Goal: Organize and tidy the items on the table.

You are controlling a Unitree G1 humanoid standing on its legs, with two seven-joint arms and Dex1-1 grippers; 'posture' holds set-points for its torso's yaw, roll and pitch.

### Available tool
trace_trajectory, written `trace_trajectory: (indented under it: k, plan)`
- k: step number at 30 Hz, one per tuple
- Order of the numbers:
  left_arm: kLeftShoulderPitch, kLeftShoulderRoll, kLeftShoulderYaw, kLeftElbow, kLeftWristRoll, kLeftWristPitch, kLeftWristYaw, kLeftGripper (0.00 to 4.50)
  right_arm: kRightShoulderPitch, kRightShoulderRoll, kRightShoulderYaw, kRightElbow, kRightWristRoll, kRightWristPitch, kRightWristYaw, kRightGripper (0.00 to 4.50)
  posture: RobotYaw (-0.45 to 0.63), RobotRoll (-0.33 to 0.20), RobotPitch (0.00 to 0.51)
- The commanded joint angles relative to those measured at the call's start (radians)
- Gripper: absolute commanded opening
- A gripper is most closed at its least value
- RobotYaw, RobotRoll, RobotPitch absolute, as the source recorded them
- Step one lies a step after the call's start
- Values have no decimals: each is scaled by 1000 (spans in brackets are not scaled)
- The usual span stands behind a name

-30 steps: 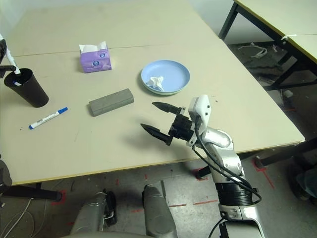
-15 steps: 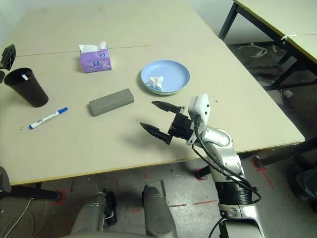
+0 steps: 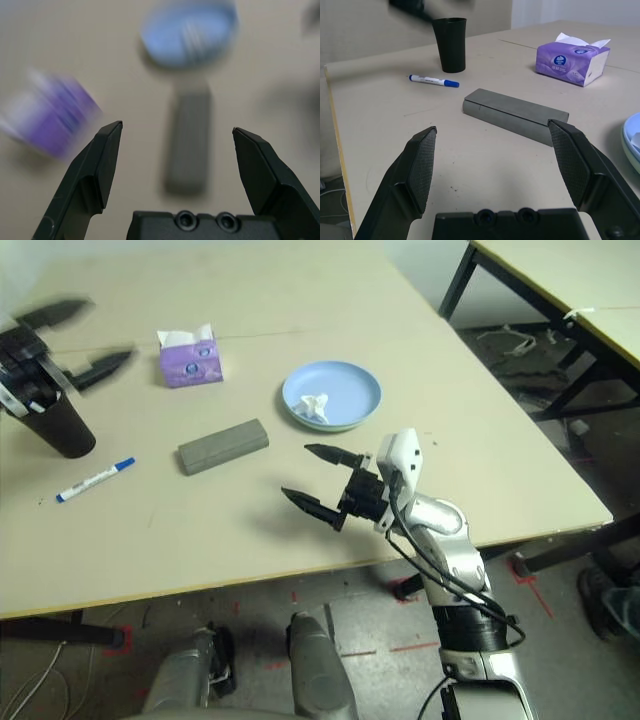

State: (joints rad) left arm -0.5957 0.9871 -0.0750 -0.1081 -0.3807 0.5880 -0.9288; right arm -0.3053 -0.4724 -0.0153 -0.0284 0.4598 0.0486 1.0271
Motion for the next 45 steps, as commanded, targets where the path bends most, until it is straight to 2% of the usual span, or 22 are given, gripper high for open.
trace_trajectory:
  k: [1, 11, 22, 33, 37, 45]
  plan:
    - [58, 74, -71, 3, 98, 77, -20, 4472, 7, 5, 16, -1, -10, -2, 5, 4500, -149, 0, 187]
    - [49, 69, -44, 163, 266, 77, 86, 4472, 23, -1, 21, -10, -15, -16, 21, 4500, -152, 0, 188]
    - [99, 20, -27, 226, 285, 147, 113, 4472, 25, -4, 20, -19, -16, -14, 23, 4500, -154, 0, 187]
    - [100, -34, 11, 339, 309, 115, 160, 4472, 34, -4, 25, -32, -16, -10, 20, 4500, -154, 0, 190]
    - [100, -56, 40, 358, 299, 98, 169, 3592, 38, -3, 29, -37, -17, -10, 18, 4500, -155, 0, 190]
    - [103, -77, 65, 358, 293, 77, 169, 799, 39, -1, 33, -44, -13, -5, 11, 4500, -152, 0, 191]
